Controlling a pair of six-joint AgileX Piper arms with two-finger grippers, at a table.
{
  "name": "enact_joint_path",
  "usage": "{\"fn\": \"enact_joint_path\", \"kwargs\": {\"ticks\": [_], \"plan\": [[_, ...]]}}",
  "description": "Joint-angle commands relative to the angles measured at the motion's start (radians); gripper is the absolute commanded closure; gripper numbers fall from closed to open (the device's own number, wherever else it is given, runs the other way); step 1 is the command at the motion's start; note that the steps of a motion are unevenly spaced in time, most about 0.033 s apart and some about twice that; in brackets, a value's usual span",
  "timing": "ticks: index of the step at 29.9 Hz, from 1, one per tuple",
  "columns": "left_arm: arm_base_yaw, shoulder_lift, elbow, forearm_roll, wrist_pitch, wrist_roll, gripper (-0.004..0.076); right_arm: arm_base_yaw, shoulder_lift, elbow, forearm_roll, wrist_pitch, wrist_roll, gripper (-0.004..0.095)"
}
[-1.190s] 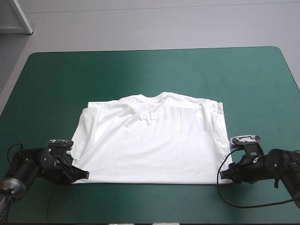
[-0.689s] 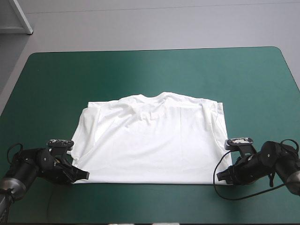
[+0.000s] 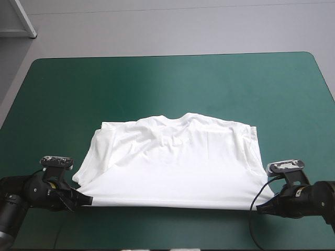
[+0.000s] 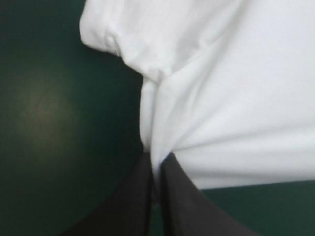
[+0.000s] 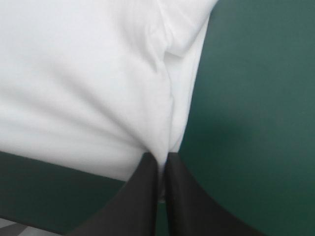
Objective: Fold the cloth
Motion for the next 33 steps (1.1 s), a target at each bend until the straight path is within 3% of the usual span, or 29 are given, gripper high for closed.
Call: {"fn": "enact_joint_path", "kwargs": {"ticks": [1, 8, 17, 24, 33], "plan": [[0.000, -0.016, -0.090, 0.040, -0.008, 0.000, 0.0705, -0.007, -0.061, -0.084, -0.040, -0.014, 0.005, 0.0925], [0.000, 0.067, -0.251, 0.027, -0.117, 0.018, 0.0705, -0.007, -0.034, -0.204, -0.034, -0.213, -0.014, 0.0926], [0.000, 0.331, -0.496, -0.034, -0.243, 0.040, 0.0705, -0.007, 0.214, -0.307, 0.034, -0.460, -0.112, 0.0926], [0.000, 0.559, -0.632, -0.043, -0.315, 0.047, 0.0705, -0.007, 0.440, -0.425, 0.046, -0.566, -0.144, 0.0926], [0.000, 0.721, -0.682, -0.067, -0.393, 0.047, 0.0705, -0.007, 0.645, -0.552, 0.057, -0.568, -0.148, 0.0888]]}}
